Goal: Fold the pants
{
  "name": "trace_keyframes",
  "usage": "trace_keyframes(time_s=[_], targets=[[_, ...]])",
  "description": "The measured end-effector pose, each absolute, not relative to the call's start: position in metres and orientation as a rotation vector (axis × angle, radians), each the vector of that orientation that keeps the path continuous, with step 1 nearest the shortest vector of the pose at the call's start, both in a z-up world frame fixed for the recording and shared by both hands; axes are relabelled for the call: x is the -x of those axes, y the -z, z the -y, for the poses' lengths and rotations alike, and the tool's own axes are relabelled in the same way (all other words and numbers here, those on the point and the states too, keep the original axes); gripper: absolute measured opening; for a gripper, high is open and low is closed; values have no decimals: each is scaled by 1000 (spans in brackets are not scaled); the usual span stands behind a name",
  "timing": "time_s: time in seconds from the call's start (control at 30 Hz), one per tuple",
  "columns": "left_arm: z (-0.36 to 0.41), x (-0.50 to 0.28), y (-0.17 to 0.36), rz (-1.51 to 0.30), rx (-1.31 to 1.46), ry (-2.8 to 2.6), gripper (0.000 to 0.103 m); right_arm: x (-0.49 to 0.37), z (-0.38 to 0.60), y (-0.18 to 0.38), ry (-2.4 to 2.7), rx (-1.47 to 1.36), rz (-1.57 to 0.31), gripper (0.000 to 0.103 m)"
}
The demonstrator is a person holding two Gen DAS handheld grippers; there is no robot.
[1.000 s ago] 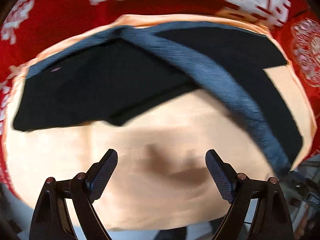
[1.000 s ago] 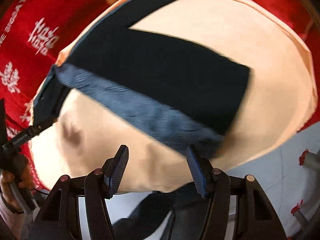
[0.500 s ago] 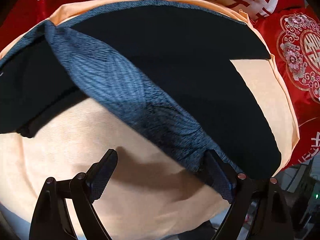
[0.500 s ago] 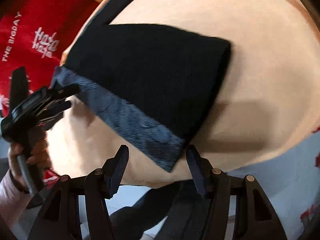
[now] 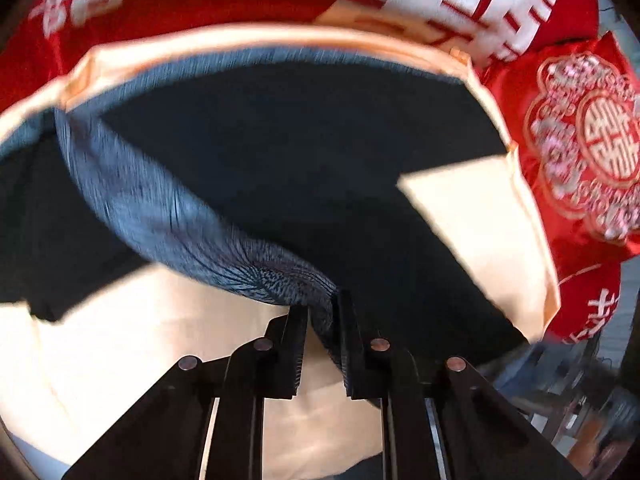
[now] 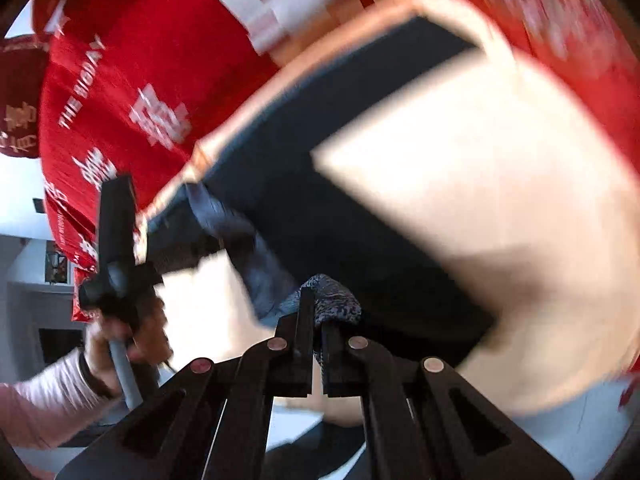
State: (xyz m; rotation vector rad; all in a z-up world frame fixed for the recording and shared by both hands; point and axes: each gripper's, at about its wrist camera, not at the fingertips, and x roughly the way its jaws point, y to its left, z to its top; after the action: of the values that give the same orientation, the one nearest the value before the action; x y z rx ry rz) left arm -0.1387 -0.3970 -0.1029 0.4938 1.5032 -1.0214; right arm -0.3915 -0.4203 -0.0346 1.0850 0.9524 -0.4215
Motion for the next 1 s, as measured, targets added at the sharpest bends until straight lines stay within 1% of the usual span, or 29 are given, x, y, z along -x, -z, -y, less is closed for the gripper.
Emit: trace_keyframes(time_s=[0.2, 0.23, 0.3, 0.33, 0.37, 0.5, 0.57, 0.63, 0.67, 0.7, 0.73, 0.77, 0.8, 0.83, 0.93, 0.97, 1.0], targets=[[452, 103, 65, -1417, -433, 1052, 17, 343, 534, -6, 441, -950, -882, 3], [459, 98, 57, -1387, -424, 1064, 19, 331, 550, -8, 446, -934, -877, 3], [470, 94, 43, -1322, -434, 1061, 41, 311, 586, -3, 467, -883, -894, 3], [474, 91, 37, -1278, -452, 1029, 70, 303, 601, 3, 487, -873, -910, 3], [476, 88, 31, -1230, -458, 992, 80, 297, 613, 9, 499, -881, -921, 3], [472, 75, 37, -1215, -502, 939, 80, 273, 658, 47, 552, -938, -962, 4], [469, 69, 60, -1220, -582, 862, 80, 270, 670, 60, 561, -940, -993, 6], [467, 66, 83, -1255, -617, 803, 80, 264, 676, 72, 576, -929, -1031, 6], [465, 62, 99, -1279, -635, 759, 80, 261, 680, 77, 585, -926, -1061, 10], [464, 60, 108, -1290, -648, 732, 80, 260, 682, 79, 587, -925, -1071, 22], [463, 57, 118, -1305, -661, 700, 80, 258, 683, 77, 587, -920, -1072, 41], [462, 54, 129, -1319, -666, 668, 80, 258, 682, 73, 587, -909, -1064, 51], [463, 52, 134, -1325, -667, 650, 80, 258, 680, 63, 601, -869, -1049, 72], [463, 49, 141, -1336, -662, 625, 80, 259, 677, 52, 625, -815, -1030, 77], [465, 43, 149, -1346, -651, 596, 80, 265, 668, 29, 634, -743, -1024, 76], [467, 41, 149, -1347, -647, 589, 80, 267, 666, 30, 624, -762, -1034, 72], [470, 39, 147, -1344, -647, 582, 80, 272, 662, 34, 612, -786, -1054, 56]])
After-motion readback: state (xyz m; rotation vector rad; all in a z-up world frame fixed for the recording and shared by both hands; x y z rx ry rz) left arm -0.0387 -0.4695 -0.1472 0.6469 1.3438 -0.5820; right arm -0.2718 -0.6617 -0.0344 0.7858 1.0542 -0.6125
